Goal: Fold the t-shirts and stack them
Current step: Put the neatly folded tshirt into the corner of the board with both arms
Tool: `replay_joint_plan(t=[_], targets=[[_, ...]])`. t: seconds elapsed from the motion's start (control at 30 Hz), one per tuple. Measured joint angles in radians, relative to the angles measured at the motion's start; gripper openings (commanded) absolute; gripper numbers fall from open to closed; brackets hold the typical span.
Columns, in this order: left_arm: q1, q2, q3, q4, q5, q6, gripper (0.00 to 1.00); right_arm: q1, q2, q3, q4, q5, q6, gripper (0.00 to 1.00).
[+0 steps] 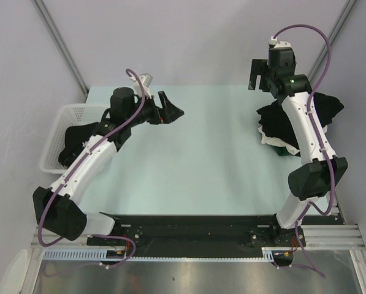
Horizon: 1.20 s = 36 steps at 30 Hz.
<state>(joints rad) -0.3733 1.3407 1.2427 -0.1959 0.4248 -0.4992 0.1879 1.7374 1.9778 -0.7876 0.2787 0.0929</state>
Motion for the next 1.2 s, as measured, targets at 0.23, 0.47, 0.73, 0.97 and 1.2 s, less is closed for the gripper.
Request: replay_joint_plan(t=[0.23, 0.47, 0.73, 0.97, 1.2], targets=[[0.0, -0.002, -0.004, 0.0, -0.032, -0.002, 0.99, 0.017, -0.017, -0.028, 0.002, 0.04, -0.015, 1.0], [0.0, -0.002, -0.004, 0.0, -0.03, -0.022, 0.99, 0.008, -0.111, -0.129, 0.015, 0.131, -0.038, 1.0], [0.0, 0.011, 0.001, 0.007, -0.018, -0.044, 0.99, 0.002, -0.194, -0.18, -0.024, 0.209, 0.01, 1.0], [0.0, 0.031, 0.009, 0.012, 0.005, -0.051, 1.0, 0.001, -0.327, -0.364, -0.129, 0.215, 0.093, 0.99], [0.0, 0.065, 0.037, 0.015, 0.025, -0.051, 0.99, -0.007, -0.384, -0.394, -0.159, 0.203, 0.117, 1.0]])
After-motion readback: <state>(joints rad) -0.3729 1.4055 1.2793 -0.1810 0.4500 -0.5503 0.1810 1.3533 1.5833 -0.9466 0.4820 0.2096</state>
